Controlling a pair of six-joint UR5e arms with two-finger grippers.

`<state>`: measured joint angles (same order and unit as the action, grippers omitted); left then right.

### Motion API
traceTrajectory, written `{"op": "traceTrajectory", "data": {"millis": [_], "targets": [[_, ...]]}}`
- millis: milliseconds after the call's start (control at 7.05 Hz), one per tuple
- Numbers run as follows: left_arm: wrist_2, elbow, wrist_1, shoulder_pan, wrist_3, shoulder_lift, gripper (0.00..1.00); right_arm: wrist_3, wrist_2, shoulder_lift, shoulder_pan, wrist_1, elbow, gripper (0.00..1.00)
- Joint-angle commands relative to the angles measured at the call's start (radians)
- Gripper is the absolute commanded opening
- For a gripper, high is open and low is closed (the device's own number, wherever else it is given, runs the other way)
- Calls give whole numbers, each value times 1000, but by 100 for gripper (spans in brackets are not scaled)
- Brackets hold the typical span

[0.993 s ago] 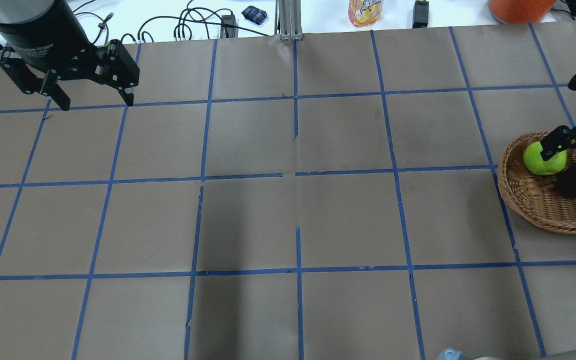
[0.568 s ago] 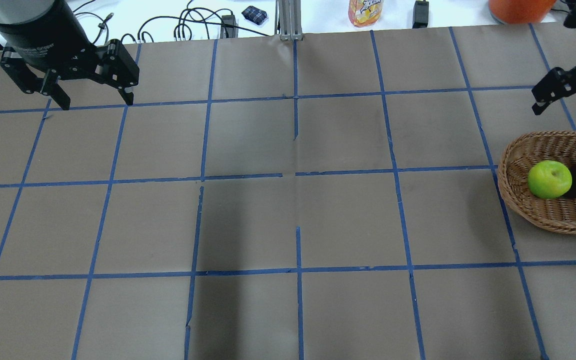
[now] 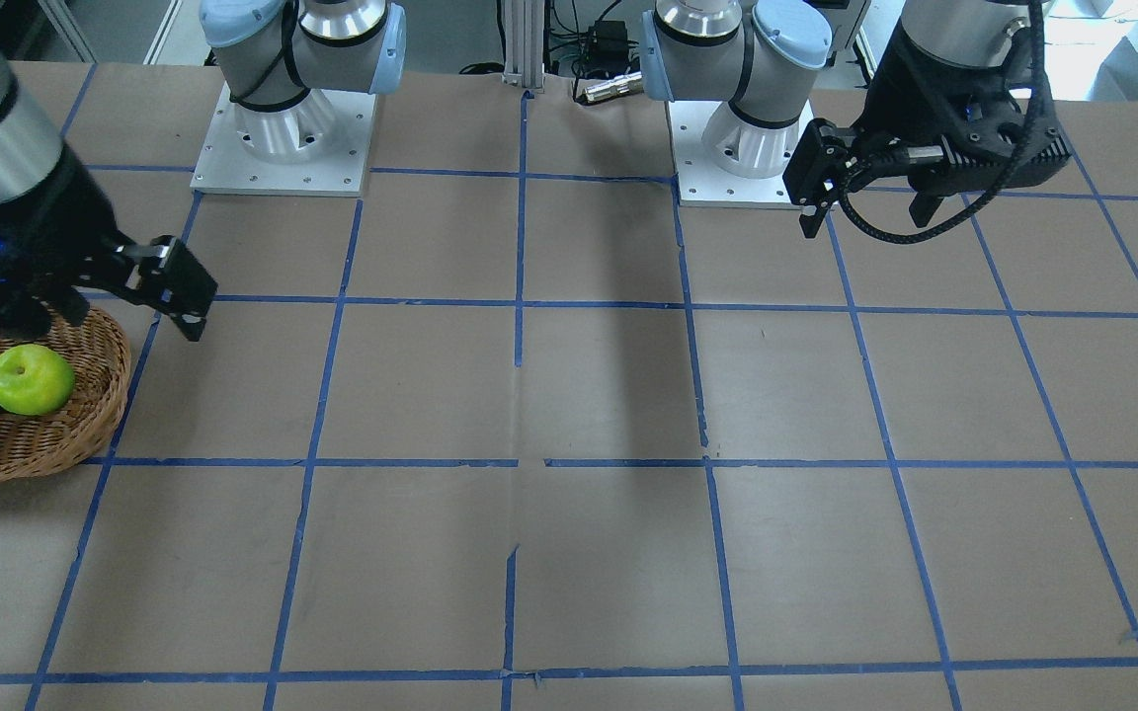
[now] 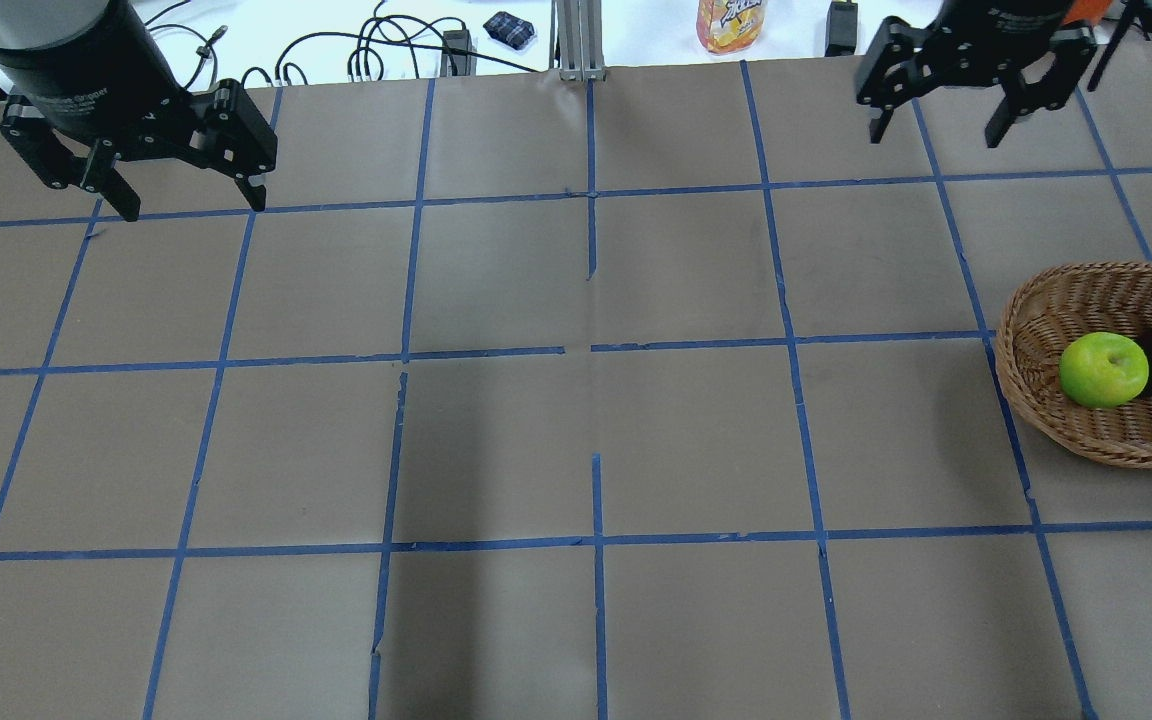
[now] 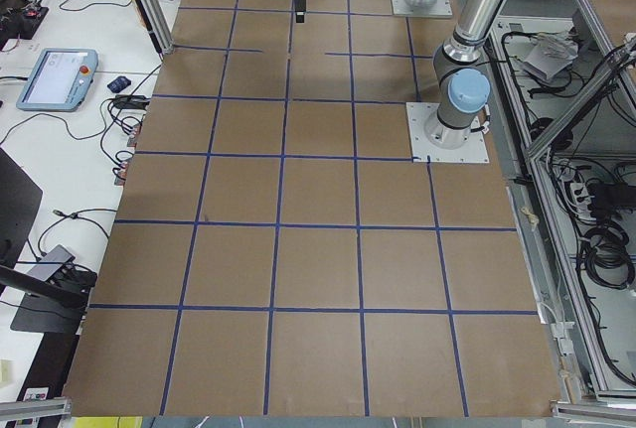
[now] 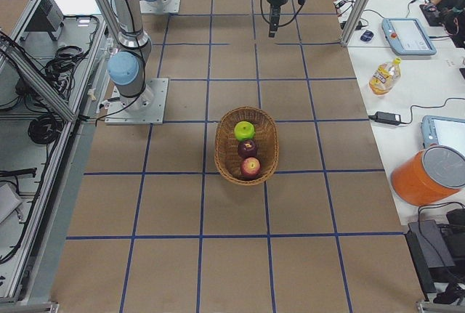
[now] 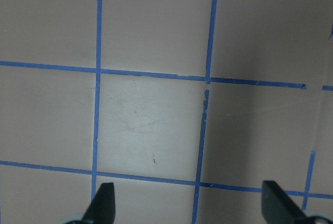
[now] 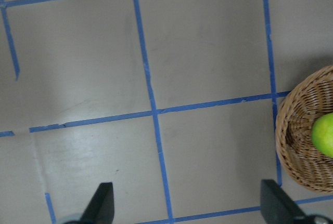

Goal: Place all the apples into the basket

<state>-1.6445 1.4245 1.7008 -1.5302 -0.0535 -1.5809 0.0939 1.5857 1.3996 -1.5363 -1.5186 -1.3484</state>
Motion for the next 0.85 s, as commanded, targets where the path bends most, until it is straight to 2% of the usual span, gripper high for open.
{"op": "traceTrajectory", "data": {"millis": [0,709], "targets": [[2,-1,-21,-1,-3,-8,100,56,-24,-8,-86,-11,5,100],[3,1,-26,-2,-3,-13,100,43,-30,-10,-102,-25,-5,100]]}}
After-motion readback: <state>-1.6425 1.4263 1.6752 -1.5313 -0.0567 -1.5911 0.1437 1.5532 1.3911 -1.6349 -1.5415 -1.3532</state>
